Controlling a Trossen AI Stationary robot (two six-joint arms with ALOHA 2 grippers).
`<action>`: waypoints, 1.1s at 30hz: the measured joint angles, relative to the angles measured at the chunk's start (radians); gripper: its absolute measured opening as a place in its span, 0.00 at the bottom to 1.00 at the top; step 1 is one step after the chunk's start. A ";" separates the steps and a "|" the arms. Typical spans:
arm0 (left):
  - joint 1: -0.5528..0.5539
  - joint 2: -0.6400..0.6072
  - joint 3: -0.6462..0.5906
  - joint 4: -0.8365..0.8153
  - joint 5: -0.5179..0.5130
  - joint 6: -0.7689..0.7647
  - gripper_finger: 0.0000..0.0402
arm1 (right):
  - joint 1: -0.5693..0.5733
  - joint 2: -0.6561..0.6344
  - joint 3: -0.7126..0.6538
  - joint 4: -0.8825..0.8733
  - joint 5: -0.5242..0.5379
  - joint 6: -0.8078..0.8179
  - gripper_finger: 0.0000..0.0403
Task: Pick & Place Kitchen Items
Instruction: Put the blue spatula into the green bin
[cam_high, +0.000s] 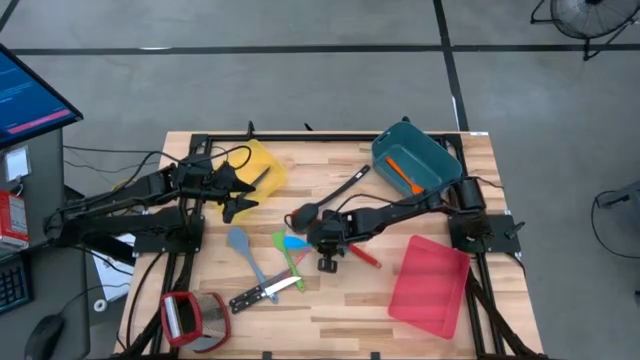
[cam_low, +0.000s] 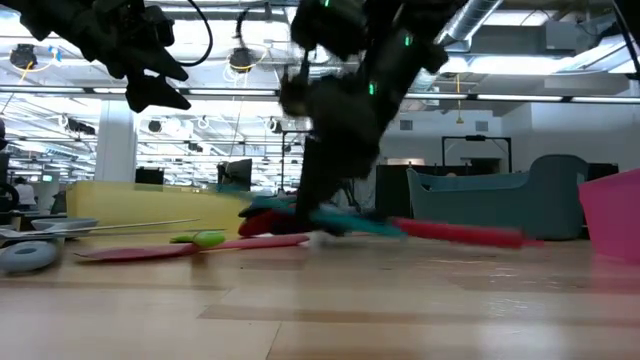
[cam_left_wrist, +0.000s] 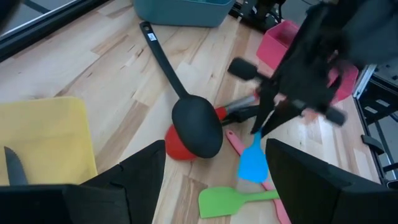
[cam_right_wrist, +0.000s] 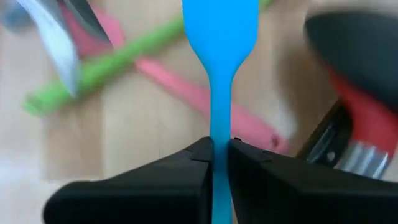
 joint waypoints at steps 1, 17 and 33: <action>0.000 0.000 0.000 0.001 0.000 0.000 0.64 | -0.004 -0.020 0.002 0.005 -0.003 0.000 0.04; 0.000 0.000 0.000 0.014 0.000 0.000 0.64 | -0.022 -0.436 0.003 -0.002 -0.013 -0.013 0.01; 0.000 0.000 0.000 0.039 -0.028 -0.001 0.64 | -0.126 -0.806 0.006 -0.073 0.174 -0.090 0.01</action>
